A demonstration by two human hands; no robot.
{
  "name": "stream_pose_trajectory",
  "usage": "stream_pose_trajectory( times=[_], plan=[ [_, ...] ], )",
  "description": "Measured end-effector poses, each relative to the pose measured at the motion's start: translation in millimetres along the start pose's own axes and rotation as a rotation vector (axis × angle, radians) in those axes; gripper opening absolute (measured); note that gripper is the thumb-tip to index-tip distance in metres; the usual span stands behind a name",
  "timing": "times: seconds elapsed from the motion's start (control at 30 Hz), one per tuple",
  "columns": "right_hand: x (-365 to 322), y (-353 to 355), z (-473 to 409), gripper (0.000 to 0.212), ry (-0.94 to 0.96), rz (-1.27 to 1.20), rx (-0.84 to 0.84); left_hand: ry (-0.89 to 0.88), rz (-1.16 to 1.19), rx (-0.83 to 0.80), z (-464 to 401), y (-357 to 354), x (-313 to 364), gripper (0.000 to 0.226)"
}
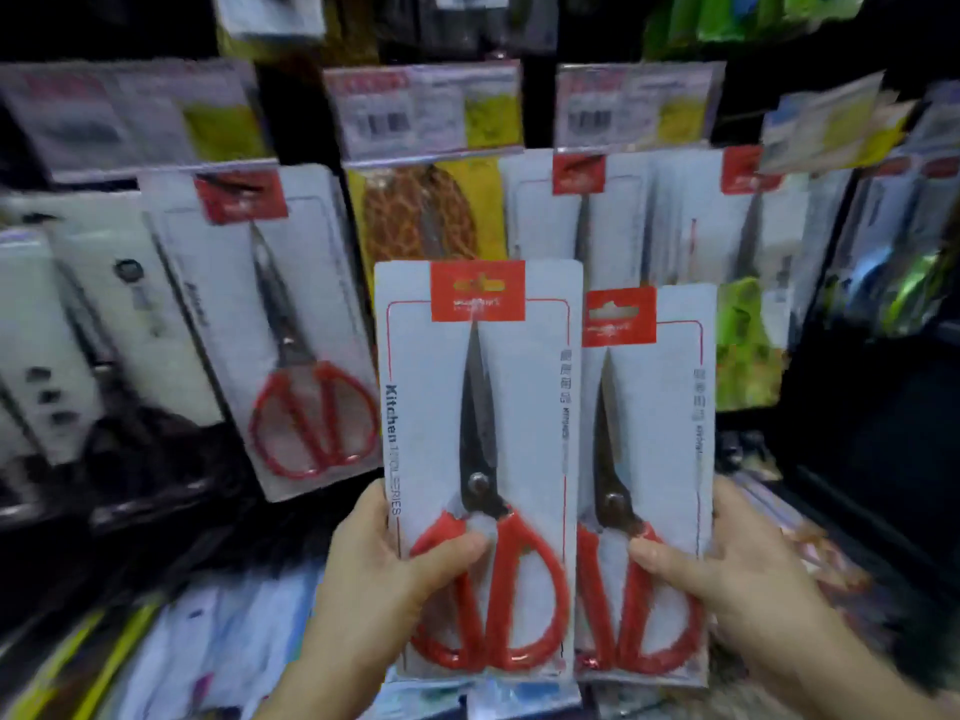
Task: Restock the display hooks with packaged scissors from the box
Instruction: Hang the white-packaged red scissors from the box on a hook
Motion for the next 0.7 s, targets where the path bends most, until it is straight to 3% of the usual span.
stream_pose_trajectory(
  times=[0.07,0.17,0.27,0.43,0.7],
  plan=[
    [-3,-43,-4,0.073,0.041,-0.001,-0.039,-0.029,0.002,0.070,-7,43,10,0.050],
    [-14,-102,-5,0.069,0.090,-0.069,-0.087,-0.061,-0.006,0.152,-18,97,23,0.062],
    [-26,-150,-3,0.086,0.151,-0.077,-0.184,-0.067,-0.017,0.203,-23,135,36,0.065],
    [-41,-201,-6,0.066,0.215,-0.092,-0.193,-0.073,0.032,0.276,-26,173,47,0.043],
    [-81,-244,-14,0.058,0.253,-0.151,-0.317,-0.071,0.098,0.336,-24,192,46,0.040]
  ],
)
Point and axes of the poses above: each hand's wrist, its own z-axis away from the middle knuckle, its own y-axis out of the back of the hand, x = y × z, the point moved 7 cm from there along -z, towards the middle knuckle, and after that the axes turned 12 degrees about x, right-handed, at the moved point
